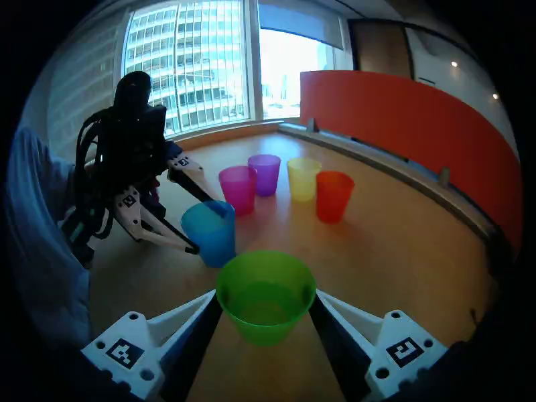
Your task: Pour water
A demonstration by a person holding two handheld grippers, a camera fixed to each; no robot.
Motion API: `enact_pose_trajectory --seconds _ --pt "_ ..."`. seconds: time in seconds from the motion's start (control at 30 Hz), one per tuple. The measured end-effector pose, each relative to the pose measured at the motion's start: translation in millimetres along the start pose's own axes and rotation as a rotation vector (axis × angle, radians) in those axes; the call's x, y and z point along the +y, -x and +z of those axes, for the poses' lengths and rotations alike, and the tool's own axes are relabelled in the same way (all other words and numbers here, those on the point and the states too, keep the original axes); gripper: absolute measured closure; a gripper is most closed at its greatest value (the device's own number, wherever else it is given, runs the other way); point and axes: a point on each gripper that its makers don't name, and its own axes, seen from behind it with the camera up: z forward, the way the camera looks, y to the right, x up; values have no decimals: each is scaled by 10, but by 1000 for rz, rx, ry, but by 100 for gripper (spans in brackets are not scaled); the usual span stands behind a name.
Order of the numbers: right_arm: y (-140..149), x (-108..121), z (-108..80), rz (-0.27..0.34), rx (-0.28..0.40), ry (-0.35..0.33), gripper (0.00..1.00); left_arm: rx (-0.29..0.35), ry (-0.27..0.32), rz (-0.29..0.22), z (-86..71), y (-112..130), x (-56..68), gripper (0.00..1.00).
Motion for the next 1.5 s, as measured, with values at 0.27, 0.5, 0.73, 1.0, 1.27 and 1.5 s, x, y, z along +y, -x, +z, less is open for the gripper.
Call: enact_pose_trajectory --seconds 0.27,0.5,0.73,1.0,1.27,1.5 --pt "63 5 94 -13 -9 10 11 2 -5 -30 -137 82 -3 4" --pt "81 30 142 -13 -10 19 11 9 -11 -33 -250 103 -11 4" --pt "128 18 144 -12 -8 22 9 20 -18 -46 -308 83 -26 4" --pt "145 -8 93 -9 -3 26 2 28 -23 -44 -335 75 -5 4" --pt "237 -37 25 -24 -17 42 1 41 -33 -46 -407 47 7 4" --pt "257 13 -148 0 3 76 1 59 -68 -55 -523 41 -49 4"
